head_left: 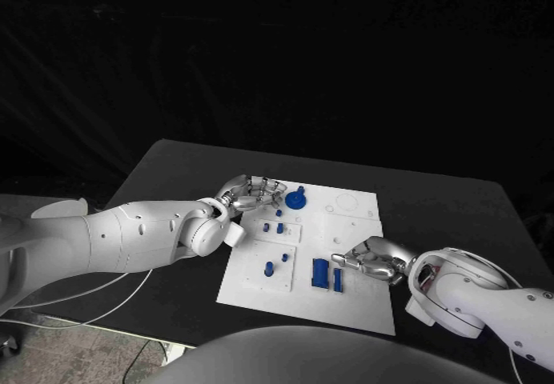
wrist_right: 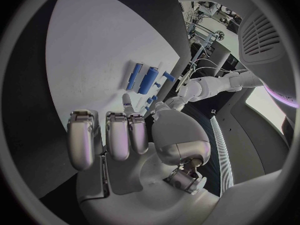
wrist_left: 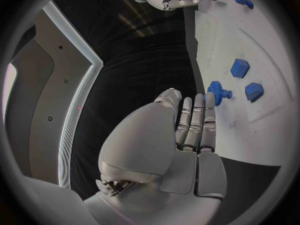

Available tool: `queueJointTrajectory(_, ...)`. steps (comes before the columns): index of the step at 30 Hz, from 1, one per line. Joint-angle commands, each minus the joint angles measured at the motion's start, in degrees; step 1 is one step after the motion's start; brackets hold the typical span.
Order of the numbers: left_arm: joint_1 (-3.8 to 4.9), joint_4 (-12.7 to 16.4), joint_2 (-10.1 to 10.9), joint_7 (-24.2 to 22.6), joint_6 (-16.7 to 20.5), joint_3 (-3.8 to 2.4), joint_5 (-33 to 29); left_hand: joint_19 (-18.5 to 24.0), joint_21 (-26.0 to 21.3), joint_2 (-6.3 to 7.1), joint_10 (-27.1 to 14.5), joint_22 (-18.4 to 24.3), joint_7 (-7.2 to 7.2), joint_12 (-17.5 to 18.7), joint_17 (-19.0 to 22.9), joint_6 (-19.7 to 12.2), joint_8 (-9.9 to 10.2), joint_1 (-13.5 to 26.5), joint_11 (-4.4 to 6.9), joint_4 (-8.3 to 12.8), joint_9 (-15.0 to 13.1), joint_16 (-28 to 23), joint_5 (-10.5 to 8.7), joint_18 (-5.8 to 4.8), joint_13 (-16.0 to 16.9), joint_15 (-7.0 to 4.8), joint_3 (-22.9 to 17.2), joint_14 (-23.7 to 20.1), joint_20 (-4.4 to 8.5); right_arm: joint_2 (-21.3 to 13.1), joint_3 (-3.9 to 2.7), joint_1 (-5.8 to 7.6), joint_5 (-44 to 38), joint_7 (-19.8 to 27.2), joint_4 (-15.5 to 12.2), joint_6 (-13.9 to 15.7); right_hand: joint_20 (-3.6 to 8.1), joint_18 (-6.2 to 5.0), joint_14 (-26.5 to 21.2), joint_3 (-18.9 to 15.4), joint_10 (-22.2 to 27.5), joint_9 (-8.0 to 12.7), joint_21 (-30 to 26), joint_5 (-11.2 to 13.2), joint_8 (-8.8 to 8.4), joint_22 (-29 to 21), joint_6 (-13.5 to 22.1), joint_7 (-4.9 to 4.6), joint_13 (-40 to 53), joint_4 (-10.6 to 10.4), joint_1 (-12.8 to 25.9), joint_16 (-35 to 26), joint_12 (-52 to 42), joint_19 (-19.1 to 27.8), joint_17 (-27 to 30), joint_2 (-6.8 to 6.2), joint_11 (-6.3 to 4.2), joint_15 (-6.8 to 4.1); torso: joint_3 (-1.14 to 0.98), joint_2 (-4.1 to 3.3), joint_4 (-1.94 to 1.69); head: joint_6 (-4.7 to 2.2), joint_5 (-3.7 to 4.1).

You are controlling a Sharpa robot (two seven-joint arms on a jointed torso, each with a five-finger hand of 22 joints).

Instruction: Assemble the parts on the task board

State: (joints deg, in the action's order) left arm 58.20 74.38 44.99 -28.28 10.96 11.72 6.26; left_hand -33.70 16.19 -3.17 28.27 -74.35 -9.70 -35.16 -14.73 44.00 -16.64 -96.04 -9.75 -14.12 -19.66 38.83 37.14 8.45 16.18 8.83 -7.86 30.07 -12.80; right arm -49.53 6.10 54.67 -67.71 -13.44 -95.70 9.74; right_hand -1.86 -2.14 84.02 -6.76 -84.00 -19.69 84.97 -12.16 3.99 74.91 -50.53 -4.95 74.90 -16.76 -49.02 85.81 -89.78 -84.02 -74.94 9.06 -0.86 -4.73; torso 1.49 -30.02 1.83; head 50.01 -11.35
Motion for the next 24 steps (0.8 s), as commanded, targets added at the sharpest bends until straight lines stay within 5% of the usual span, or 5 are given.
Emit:
queueJointTrajectory(1,-0.01,0.2,0.0,-2.1,-0.9,-0.04,-0.1,0.4,0.4,0.15,0.3,-0.1,-0.18,-0.3,0.1,-0.4,-0.3,0.3,-0.24,0.2,0.1,0.3,0.23,-0.59,-0.1,0.30,-0.2,0.1,0.10,-0.9,-0.03,0.11,2.8,4.5,-0.5,6.7,-0.17,0.87,4.3,-0.9,-6.0,0.2,0.4,0.6,0.79,13.4,-2.0,0.12,15.1,0.0,0.0,0.2,-0.2,-4.0,-5.7,0.95,0.76,0.45,-0.01,0.67,0.04,-0.01,-0.22)
queueJointTrajectory(13,0.02,1.3,1.2,-7.7,0.8,-0.13,-0.7,-0.7,-3.1,-0.80,0.5,2.7,0.83,-2.8,0.6,-0.1,-2.0,10.4,0.16,-2.8,1.4,1.4,-5.22,0.37,-0.8,-0.08,3.6,0.1,-0.85,-3.4,-0.02,3.39,39.0,21.7,1.5,11.8,-1.99,-3.88,-5.0,-7.6,2.7,0.2,-21.9,5.5,4.19,5.3,-9.3,-0.40,6.6,0.5,2.5,-13.9,11.1,8.3,16.2,4.38,2.16,2.40,0.28,4.09,0.37,-0.01,-0.42)
queueJointTrajectory(15,0.02,1.4,1.1,-9.0,1.9,-0.13,-0.7,-0.2,-4.2,-1.12,0.4,3.6,1.04,-3.2,0.9,0.4,-2.1,14.4,0.45,-2.7,1.7,1.0,-7.24,0.62,-0.9,-0.43,5.4,-0.7,-0.70,-3.3,0.00,3.45,43.0,24.9,2.7,9.0,-4.20,-7.43,-21.7,-9.3,25.4,0.9,-49.0,6.7,3.53,-5.7,-7.8,-2.36,-10.3,0.2,1.7,-34.9,36.0,26.1,39.8,5.05,4.49,4.66,0.27,4.20,0.41,-0.01,-0.23)
queueJointTrajectory(19,0.00,1.3,0.8,-10.5,2.6,-0.12,-0.7,5.9,-10.3,-1.66,-4.5,7.8,1.57,-0.7,4.1,-0.3,-0.7,21.6,1.63,-2.4,3.7,-4.5,-13.76,0.50,-3.4,-1.31,9.7,-7.9,0.03,-3.1,0.06,3.23,47.2,29.8,4.7,3.5,-11.29,-2.87,-47.3,-12.0,51.4,4.5,-72.3,9.2,3.73,-21.4,2.9,-2.68,-31.5,0.1,-1.6,-60.0,65.1,46.6,53.1,4.99,15.20,16.27,0.16,4.09,0.37,-0.01,0.31)
queueJointTrajectory(24,-0.02,1.4,0.2,-11.2,1.8,-0.10,-0.3,25.9,-13.1,-1.56,-20.3,28.1,4.82,14.8,13.3,-6.5,5.5,28.6,6.70,-2.6,8.0,-30.6,-24.44,-1.31,-11.3,-3.53,16.0,-27.3,0.01,-2.5,0.09,2.16,50.6,34.3,6.9,-2.9,-11.50,-1.81,-78.7,-14.3,74.8,11.8,-83.7,7.5,-0.87,-57.6,24.3,3.97,-57.5,0.2,-4.7,-82.7,83.6,77.4,71.0,5.28,8.25,13.62,0.08,3.80,0.03,-0.01,1.03)
